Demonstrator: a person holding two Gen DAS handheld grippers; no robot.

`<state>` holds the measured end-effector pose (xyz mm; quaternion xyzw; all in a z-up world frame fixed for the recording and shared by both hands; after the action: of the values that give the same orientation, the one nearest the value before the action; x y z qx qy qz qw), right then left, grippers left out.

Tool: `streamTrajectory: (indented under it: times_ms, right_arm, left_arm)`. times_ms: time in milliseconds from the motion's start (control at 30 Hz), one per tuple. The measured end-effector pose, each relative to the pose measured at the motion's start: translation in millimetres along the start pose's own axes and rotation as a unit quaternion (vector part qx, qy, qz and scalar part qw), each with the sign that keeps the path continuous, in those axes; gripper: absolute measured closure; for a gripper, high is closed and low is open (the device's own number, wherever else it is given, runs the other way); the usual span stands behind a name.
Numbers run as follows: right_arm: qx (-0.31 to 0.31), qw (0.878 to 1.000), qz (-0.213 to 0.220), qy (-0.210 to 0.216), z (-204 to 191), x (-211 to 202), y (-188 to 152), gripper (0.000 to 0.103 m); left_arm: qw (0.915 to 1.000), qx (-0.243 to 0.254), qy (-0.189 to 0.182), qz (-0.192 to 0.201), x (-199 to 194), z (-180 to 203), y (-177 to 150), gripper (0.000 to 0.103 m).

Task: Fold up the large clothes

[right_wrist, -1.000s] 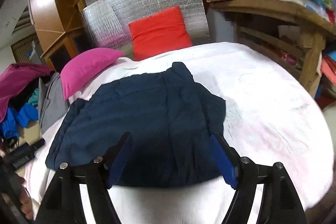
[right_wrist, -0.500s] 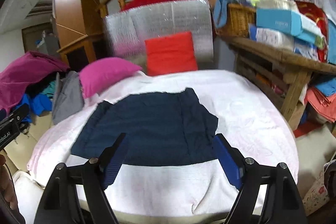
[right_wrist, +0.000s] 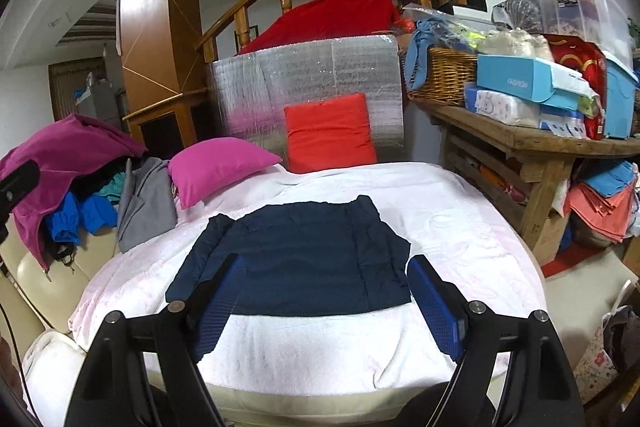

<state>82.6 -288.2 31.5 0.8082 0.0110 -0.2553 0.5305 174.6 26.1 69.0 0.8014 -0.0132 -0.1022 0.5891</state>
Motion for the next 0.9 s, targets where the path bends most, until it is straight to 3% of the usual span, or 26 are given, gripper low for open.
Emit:
streamTrajectory:
  times_ms: [500, 900]
  right_arm:
    - [0.000, 0.999, 0.045, 0.010, -21, -56, 19, 0.018]
    - [-0.005, 0.999, 0.032, 0.019, -34, -48, 12, 0.018]
  left_arm:
    - [0.9997, -0.023, 0.002, 0.013, -15, -17, 7, 0.000]
    - [0.9993, -0.035, 0.012, 0.006, -10, -30, -3, 0.000]
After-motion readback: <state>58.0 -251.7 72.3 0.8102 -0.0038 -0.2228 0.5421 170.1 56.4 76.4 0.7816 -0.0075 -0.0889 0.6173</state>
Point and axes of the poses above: each gripper's, at about its wrist camera, not at the fingertips, and x roughly the way its jaws point, z to its right, y to its top, the point moved 9 cm from there along x, roughly the way its jaws point, and after that the axes turned 10 degrees about x, right-handed, at the moved point
